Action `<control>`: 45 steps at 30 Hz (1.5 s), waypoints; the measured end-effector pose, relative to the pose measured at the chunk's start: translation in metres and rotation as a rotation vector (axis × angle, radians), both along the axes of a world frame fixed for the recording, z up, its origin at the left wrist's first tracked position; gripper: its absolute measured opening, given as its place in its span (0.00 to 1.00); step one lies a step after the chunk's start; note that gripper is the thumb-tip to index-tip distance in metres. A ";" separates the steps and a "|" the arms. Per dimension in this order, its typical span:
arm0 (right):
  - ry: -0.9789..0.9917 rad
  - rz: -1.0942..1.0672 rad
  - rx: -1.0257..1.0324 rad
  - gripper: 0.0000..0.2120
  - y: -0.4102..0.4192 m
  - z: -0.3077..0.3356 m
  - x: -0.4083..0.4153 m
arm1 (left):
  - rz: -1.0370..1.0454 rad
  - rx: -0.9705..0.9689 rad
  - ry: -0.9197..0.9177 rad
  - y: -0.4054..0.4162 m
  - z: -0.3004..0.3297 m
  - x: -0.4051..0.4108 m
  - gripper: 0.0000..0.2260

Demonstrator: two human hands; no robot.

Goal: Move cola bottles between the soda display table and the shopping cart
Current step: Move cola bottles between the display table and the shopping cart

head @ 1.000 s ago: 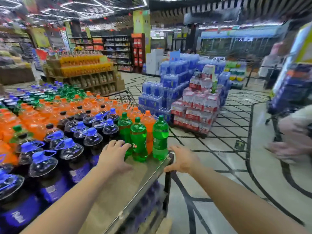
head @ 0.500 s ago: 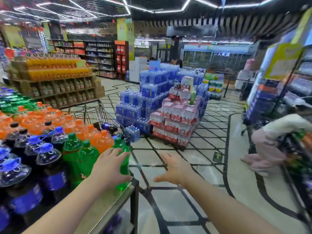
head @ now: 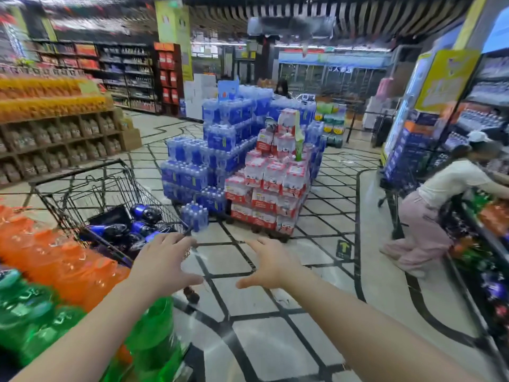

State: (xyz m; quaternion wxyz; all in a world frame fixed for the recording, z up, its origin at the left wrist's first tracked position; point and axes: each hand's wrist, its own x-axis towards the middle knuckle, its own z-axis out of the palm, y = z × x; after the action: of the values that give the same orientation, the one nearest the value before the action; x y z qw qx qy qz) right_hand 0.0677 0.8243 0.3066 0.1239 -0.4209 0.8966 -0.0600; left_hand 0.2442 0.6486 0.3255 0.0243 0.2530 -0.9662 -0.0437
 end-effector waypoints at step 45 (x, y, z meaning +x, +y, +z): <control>-0.013 0.719 0.165 0.55 -0.550 -0.118 -0.369 | 0.706 0.207 -0.201 -0.402 -0.112 -0.277 0.45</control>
State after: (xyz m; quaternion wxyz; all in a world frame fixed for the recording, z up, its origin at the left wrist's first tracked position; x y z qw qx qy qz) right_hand -0.3010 0.2742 0.1885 0.1764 -0.6974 0.6923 0.0573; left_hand -0.0327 0.2470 0.2137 -0.0829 0.5742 -0.8077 -0.1050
